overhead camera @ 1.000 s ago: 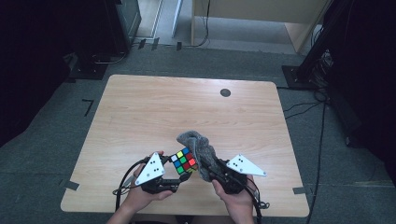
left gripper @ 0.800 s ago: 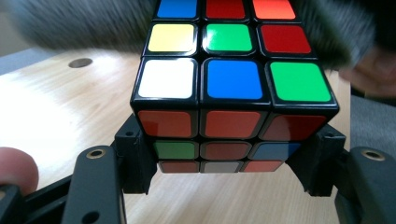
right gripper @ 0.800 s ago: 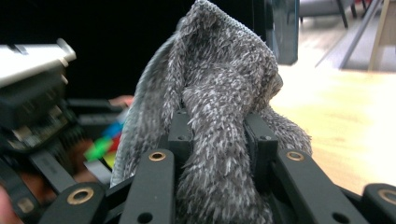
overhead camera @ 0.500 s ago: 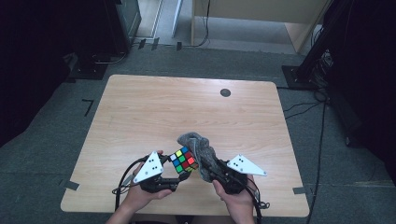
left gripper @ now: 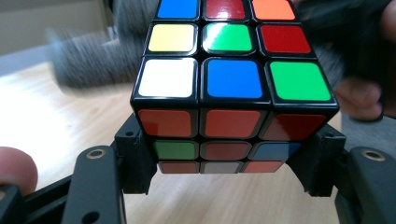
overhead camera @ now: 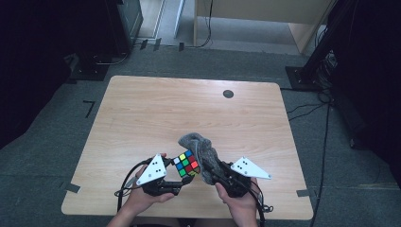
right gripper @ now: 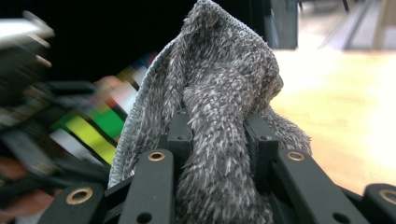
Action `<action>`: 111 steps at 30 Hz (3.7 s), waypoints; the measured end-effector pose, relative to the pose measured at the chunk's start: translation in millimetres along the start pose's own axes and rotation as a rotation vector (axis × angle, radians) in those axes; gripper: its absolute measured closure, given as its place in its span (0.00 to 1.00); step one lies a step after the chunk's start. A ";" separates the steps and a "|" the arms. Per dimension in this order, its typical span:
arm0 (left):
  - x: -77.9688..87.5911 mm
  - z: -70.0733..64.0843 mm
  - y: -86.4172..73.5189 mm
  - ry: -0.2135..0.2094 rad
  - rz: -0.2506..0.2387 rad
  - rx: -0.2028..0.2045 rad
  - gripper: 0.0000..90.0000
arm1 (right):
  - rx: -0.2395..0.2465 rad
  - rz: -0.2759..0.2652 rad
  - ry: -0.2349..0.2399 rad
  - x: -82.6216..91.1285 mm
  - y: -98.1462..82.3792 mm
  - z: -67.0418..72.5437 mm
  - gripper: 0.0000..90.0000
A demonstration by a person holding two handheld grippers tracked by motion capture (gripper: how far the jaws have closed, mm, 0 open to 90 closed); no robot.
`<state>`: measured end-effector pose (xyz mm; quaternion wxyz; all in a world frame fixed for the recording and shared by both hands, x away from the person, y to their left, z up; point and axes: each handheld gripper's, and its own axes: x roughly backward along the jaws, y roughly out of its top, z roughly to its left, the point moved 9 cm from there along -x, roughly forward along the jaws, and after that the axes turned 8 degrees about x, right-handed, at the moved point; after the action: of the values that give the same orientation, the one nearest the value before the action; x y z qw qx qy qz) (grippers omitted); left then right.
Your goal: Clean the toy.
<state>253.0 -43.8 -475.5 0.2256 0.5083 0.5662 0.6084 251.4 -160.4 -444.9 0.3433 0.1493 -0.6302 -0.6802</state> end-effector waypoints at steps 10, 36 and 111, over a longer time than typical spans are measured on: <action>7.3 2.0 7.3 -0.010 -0.042 0.013 0.39 | 0.002 0.044 -0.029 -3.9 -10.7 -6.3 0.76; 27.2 12.6 36.4 -0.112 -0.250 0.332 0.39 | 0.105 -0.056 0.167 -19.4 -19.2 44.0 0.78; 1.4 13.9 18.3 -0.127 -0.081 0.459 0.38 | 0.547 -0.173 -0.096 -31.2 -22.0 27.4 0.38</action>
<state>270.1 -40.9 -460.4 0.1635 0.5606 0.6941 0.4210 250.3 -119.9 -468.8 0.2007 0.2570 -0.7906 -0.5183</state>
